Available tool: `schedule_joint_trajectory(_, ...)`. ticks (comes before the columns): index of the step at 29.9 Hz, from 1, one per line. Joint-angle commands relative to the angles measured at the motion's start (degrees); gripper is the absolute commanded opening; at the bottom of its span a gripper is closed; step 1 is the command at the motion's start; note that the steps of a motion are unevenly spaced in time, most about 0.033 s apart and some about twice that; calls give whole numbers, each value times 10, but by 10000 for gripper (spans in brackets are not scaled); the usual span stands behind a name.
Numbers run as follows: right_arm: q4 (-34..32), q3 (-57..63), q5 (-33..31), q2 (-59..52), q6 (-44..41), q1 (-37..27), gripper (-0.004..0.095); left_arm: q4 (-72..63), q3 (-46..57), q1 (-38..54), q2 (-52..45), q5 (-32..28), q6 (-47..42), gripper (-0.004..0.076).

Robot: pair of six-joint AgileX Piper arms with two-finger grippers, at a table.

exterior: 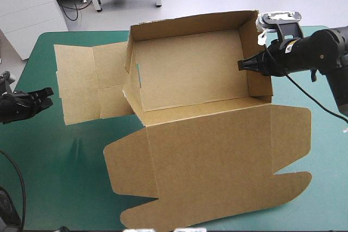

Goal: Fold the box

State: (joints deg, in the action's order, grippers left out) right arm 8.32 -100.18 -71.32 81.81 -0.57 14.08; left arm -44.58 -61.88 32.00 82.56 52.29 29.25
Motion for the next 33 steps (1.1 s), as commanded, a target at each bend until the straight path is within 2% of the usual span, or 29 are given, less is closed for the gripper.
schedule_joint_trajectory(1,23,-20,25,-18,-1,-2,-4,-26,-14,-4,-20,2,10,265)
schedule_joint_trajectory(5,23,-20,25,-18,1,-2,-4,-25,-14,-4,-20,7,10,496)
schedule_joint_trajectory(7,23,-20,24,-17,1,-2,-4,-25,-14,-4,-20,10,10,554)
schedule_joint_trajectory(14,26,-20,20,-12,1,-2,-4,-26,-14,-47,-20,35,10,557)
schedule_joint_trajectory(25,28,-20,32,-8,25,-2,-4,-73,-14,-198,-20,17,32,557)
schedule_joint_trajectory(33,43,-19,43,9,25,-2,-4,-116,-14,-250,-20,17,52,557)
